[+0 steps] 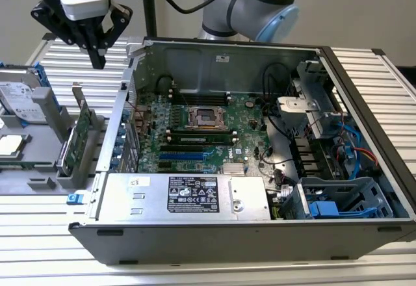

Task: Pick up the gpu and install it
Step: 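Reach for the gpu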

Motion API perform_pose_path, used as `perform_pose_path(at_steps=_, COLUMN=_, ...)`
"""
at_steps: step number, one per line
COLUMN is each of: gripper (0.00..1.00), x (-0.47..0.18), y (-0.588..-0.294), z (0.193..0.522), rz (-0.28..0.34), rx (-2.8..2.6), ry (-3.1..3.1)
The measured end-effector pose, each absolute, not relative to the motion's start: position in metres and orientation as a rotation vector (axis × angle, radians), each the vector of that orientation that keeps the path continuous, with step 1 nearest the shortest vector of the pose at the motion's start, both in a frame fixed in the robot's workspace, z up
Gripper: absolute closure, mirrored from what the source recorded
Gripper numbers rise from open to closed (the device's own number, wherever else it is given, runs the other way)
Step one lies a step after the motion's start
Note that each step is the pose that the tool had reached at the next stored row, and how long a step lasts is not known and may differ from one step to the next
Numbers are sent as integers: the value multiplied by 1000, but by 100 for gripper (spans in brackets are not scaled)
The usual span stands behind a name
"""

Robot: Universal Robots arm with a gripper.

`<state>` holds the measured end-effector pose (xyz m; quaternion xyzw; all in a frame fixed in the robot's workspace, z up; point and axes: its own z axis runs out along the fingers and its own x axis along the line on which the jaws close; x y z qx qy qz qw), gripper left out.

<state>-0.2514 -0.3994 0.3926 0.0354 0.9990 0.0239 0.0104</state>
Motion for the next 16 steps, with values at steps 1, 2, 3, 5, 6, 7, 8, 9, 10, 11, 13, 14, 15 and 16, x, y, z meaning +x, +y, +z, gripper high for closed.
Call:
perform_pose_path(at_steps=1, gripper=100, x=-253, y=-399, z=393, rz=75, rx=110, ry=3118)
perform_pose_path(at_steps=2, gripper=100, x=-254, y=-399, z=393, rz=75, rx=110, ry=3118)
perform_pose_path(at_steps=3, gripper=100, x=-255, y=-399, z=393, rz=75, rx=110, ry=3118)
perform_pose_path(at_steps=5, gripper=100, x=-257, y=-399, z=393, rz=75, rx=110, ry=3118)
perform_pose_path(at_steps=6, gripper=100, x=-258, y=-399, z=393, rz=75, rx=110, ry=3118)
perform_pose_path(at_steps=7, gripper=100, x=-259, y=-399, z=393, rz=75, rx=110, ry=3118)
perform_pose_path(at_steps=8, gripper=100, x=-260, y=-400, z=393, rz=75, rx=110, ry=3118)
perform_pose_path(at_steps=9, gripper=100, x=-261, y=-400, z=393, rz=75, rx=110, ry=3118)
perform_pose_path(at_steps=10, gripper=100, x=-262, y=-400, z=393, rz=75, rx=110, ry=3118)
perform_pose_path(at_steps=11, gripper=100, x=-263, y=-400, z=393, rz=75, rx=110, ry=3118)
perform_pose_path(at_steps=13, gripper=100, x=-266, y=-400, z=393, rz=75, rx=110, ry=3118)
perform_pose_path(at_steps=14, gripper=100, x=-267, y=-400, z=393, rz=75, rx=110, ry=3118)
perform_pose_path(at_steps=15, gripper=100, x=-268, y=-400, z=393, rz=75, rx=110, ry=3118)
perform_pose_path(at_steps=16, gripper=100, x=-269, y=-400, z=393, rz=75, rx=110, ry=3118)
